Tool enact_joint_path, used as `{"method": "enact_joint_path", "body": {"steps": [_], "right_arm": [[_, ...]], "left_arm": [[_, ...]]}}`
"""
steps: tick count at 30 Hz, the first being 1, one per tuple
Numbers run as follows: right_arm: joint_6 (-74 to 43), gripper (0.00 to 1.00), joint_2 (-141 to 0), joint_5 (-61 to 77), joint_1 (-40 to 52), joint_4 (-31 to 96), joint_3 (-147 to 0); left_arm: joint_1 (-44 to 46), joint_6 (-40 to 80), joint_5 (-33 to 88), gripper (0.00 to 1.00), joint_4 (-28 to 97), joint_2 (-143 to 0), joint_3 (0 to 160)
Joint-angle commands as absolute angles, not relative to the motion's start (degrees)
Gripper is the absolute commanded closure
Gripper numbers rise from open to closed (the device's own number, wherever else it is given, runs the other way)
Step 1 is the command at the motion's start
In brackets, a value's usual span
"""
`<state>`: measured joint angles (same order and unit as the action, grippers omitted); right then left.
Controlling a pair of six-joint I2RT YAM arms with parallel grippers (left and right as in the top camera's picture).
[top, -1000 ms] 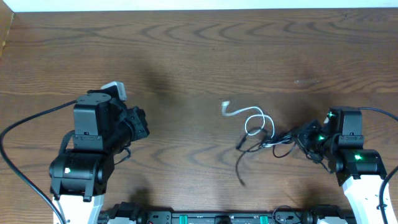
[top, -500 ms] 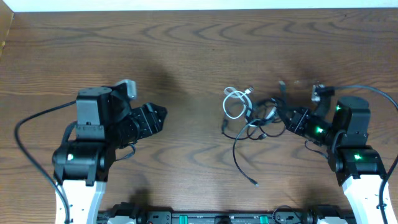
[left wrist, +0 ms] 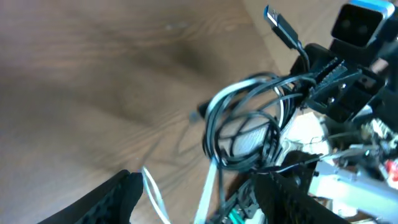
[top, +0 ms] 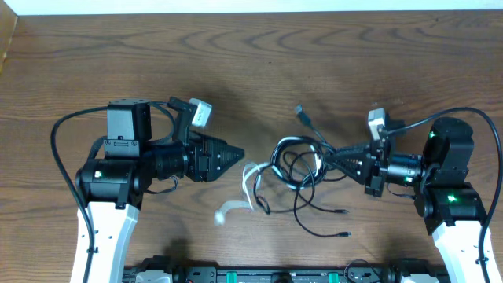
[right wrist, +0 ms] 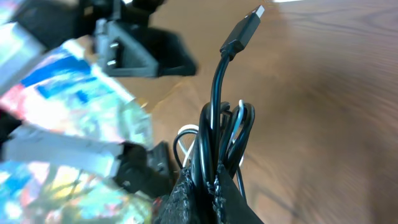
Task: Untangle cables
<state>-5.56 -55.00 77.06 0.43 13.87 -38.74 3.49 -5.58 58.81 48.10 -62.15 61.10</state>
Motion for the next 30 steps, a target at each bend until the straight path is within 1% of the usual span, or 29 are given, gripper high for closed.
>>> {"method": "enact_joint_path", "body": {"steps": [1, 4, 14, 15, 19, 21, 22, 23, 25, 28, 30], "right_arm": [[-2.28, 0.99, -54.72, 87.11, 1.17, 13.43, -39.42], [-2.33, 0.99, -54.72, 88.29, 2.07, 13.43, -39.42], [-7.94, 0.99, -54.72, 89.32, 5.32, 10.57, -39.42], [-8.73, 0.99, -54.72, 89.32, 5.56, 10.04, -39.42], [-11.7, 0.99, -54.72, 89.32, 6.87, 8.23, -39.42], [-12.05, 0.99, -54.72, 89.32, 7.73, 7.9, -39.42], [-12.1, 0.99, -54.72, 89.32, 8.19, 7.88, -39.42], [-12.19, 0.99, -54.72, 89.32, 8.54, 7.88, -39.42], [-12.16, 0.99, -54.72, 89.17, 8.78, 7.79, -39.42], [-12.19, 0.99, -54.72, 85.78, 8.56, 7.46, -39.42], [-12.23, 0.99, -54.72, 78.43, 8.45, 8.19, -39.42]], "left_arm": [[5.32, -13.3, 62.37, 0.35, 46.96, -62.11, 61.34], [8.32, -14.2, 61.63, 0.35, 45.84, -62.11, 61.34], [19.97, -14.13, 50.19, 0.35, 44.77, -62.17, 61.34], [20.73, -14.13, 49.1, 0.39, 44.64, -62.22, 61.34], [23.0, -14.09, 47.92, 0.43, 43.99, -62.98, 61.34], [23.86, -14.09, 47.92, 0.5, 43.77, -63.72, 61.34], [24.12, -14.09, 47.92, 0.56, 43.57, -64.16, 61.34], [24.45, -14.09, 47.92, 0.65, 43.4, -64.73, 61.34], [24.88, -14.09, 47.9, 0.91, 43.09, -66.04, 61.34], [24.82, -13.41, 47.4, 0.92, 43.09, -67.57, 61.34], [24.77, -11.16, 43.2, 0.92, 42.92, -67.85, 61.36]]}}
